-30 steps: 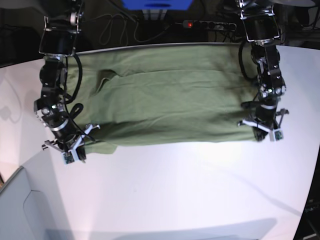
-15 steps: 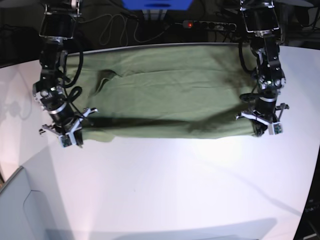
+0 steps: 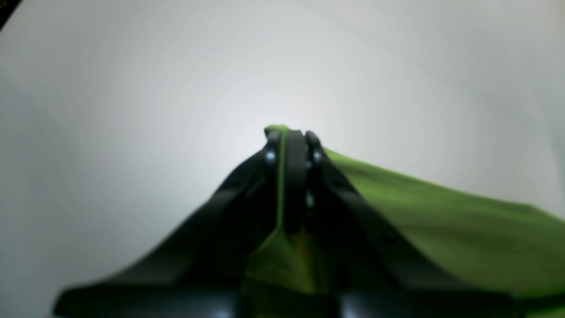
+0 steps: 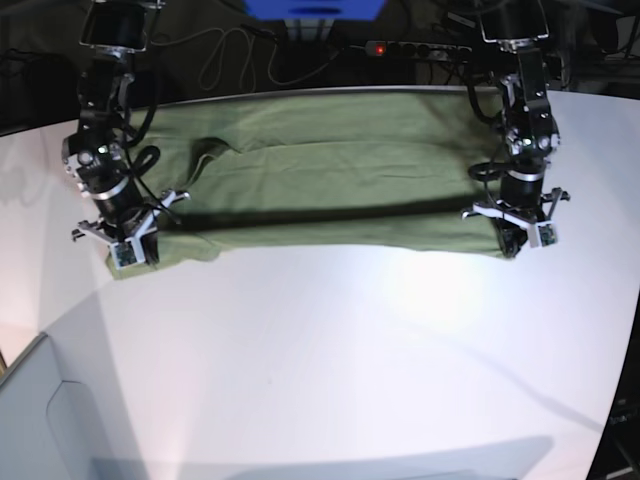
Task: Fold the T-shirt properly
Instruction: 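Lift the opposite edge with both grippers and fold it over toward the gripped edge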
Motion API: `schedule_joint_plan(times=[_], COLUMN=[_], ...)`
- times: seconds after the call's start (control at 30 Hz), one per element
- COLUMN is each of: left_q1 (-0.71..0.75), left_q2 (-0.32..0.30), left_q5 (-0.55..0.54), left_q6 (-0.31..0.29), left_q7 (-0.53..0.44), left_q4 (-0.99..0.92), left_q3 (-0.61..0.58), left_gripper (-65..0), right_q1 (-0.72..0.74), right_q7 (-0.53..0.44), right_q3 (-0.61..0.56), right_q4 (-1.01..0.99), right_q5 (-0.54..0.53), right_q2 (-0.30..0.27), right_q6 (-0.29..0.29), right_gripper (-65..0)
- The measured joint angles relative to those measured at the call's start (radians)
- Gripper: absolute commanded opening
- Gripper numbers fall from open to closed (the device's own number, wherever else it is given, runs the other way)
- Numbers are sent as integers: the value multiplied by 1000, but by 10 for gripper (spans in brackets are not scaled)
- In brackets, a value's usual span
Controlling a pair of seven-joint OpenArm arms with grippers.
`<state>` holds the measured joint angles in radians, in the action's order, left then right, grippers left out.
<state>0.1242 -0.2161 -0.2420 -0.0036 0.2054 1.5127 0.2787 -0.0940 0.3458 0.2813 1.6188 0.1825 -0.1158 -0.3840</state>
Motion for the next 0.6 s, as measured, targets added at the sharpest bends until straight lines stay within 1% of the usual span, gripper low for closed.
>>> schedule_joint_plan(times=[0.2, 0.37, 0.6], left_q1=[7, 31, 31], left_q2=[-1, 0, 22], left_q5=[-1, -1, -1], left_q6=[2, 3, 2], left_q7=[-19, -16, -19], left_q4=[-2, -2, -2], left_q3=[5, 5, 10], left_gripper=[-650, -650, -650], right_q1=[-33, -54, -79], right_q7=[-7, -7, -5], right_q3=[-1, -1, -1], right_q4=[12, 7, 8], right_q5=[-2, -1, -2], right_q2=[3, 3, 3], right_q6=[-1, 0, 0], right_gripper=[-650, -650, -650])
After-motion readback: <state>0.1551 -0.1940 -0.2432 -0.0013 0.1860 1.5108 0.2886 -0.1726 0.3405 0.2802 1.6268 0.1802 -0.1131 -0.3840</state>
